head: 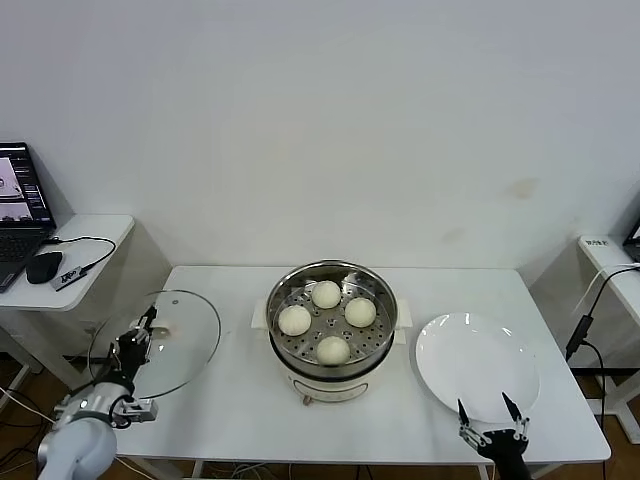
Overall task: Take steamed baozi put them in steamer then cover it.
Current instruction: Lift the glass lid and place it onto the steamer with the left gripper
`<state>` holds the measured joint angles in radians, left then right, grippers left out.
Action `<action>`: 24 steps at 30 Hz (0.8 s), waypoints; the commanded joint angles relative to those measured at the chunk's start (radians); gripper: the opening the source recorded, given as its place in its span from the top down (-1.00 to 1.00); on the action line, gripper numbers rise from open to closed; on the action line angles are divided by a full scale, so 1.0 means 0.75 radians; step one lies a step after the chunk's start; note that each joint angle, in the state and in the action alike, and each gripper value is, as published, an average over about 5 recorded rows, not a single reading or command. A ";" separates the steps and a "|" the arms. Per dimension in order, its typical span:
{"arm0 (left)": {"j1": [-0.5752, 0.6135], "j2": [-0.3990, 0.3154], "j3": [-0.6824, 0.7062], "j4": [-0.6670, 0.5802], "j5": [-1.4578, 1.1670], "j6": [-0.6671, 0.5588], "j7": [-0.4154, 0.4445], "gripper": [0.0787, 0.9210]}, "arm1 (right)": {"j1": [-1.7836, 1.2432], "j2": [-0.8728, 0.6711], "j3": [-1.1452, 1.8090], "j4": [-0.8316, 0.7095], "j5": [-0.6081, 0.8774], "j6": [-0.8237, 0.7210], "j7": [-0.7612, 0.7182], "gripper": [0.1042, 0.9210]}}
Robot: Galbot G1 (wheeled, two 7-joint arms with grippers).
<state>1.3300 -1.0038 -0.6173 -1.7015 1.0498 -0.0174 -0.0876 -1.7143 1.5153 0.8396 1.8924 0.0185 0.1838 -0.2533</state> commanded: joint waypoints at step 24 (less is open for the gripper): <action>-0.633 -0.123 0.840 -0.370 0.223 0.586 0.492 0.86 | 0.029 0.069 -0.082 -0.021 -0.406 0.001 0.061 -0.76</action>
<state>1.0568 -0.9771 -0.2362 -1.9944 1.0315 0.2971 0.1565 -1.6992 1.5382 0.8047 1.8943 -0.1475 0.1853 -0.2260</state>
